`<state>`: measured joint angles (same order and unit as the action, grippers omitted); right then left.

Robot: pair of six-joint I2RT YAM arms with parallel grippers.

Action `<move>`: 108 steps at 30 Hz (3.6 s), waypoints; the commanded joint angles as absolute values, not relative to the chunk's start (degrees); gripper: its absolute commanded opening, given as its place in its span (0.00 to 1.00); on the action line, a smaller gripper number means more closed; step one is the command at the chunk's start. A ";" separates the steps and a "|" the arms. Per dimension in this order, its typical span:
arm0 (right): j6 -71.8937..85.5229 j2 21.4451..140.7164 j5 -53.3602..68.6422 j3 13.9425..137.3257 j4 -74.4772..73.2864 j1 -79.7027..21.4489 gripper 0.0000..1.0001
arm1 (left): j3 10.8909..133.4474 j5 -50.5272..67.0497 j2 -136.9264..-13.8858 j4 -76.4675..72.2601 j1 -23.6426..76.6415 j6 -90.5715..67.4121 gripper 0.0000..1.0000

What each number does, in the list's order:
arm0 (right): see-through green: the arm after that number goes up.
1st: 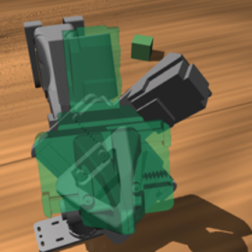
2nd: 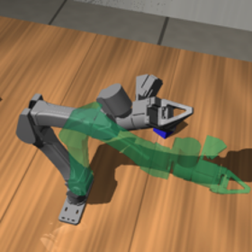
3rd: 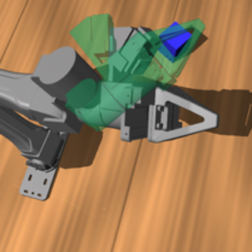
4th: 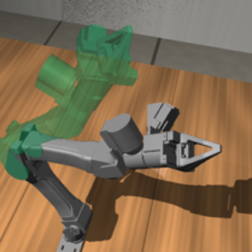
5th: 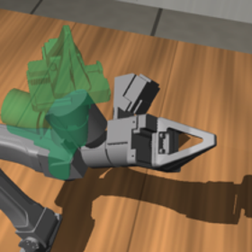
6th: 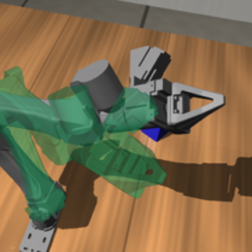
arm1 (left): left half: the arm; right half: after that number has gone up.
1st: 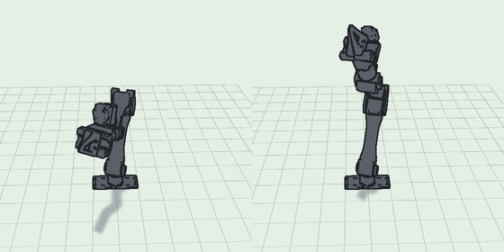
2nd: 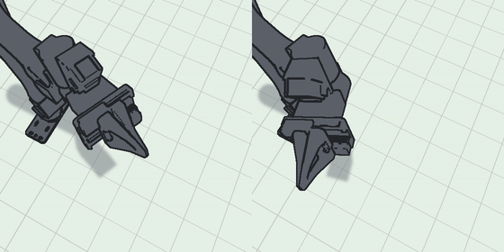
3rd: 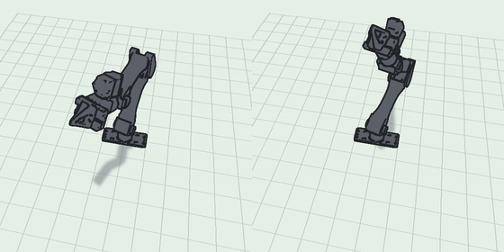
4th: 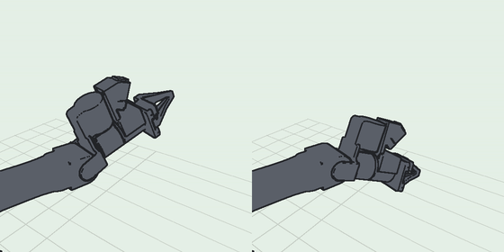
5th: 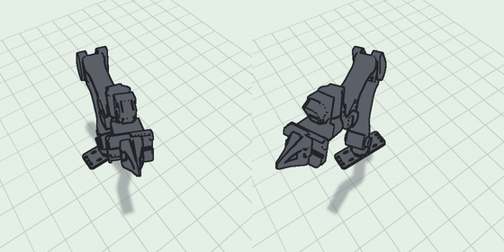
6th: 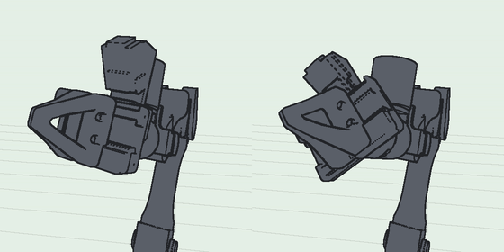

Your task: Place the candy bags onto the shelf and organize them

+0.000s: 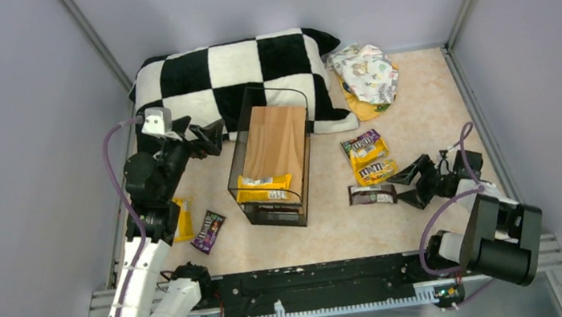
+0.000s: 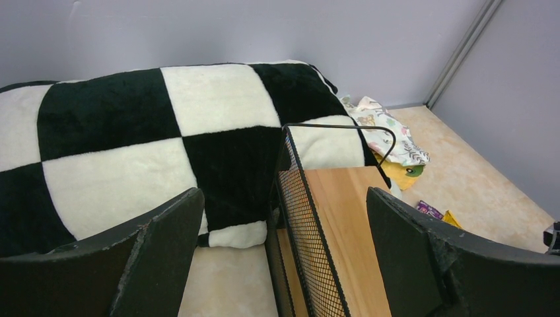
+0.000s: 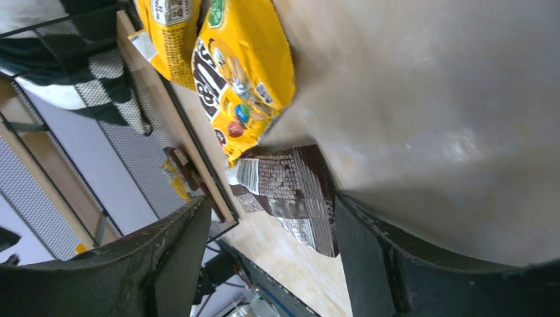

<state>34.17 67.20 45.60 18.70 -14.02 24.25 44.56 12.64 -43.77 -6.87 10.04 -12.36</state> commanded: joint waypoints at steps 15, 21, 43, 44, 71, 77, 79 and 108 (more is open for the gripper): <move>32.42 78.81 49.84 18.58 3.96 6.95 0.46 | 46.22 13.93 -44.16 -9.46 10.28 -13.02 0.99; 35.94 79.25 51.08 16.32 11.80 6.39 0.46 | 46.51 14.65 -44.57 -9.31 10.28 -13.27 0.99; 47.22 73.73 48.90 17.83 22.43 0.57 0.00 | 46.35 14.12 -45.22 -9.12 10.28 -13.01 0.99; 45.43 71.28 47.47 19.27 17.66 0.61 0.00 | 46.33 14.10 -45.28 -9.12 10.28 -13.07 0.99; 35.53 78.86 49.23 24.76 8.64 7.21 0.10 | 46.26 14.09 -45.40 -9.23 10.28 -13.23 0.99; 33.88 83.41 50.45 25.43 9.42 7.08 0.32 | 46.39 14.26 -45.67 -9.20 10.28 -13.18 0.99; 32.88 85.56 50.73 25.65 8.76 6.80 0.35 | 46.40 14.09 -45.62 -9.14 10.28 -13.14 0.99; 42.81 76.15 54.73 24.61 9.87 2.08 0.06 | 46.36 14.87 -46.49 -9.22 10.28 -13.58 0.99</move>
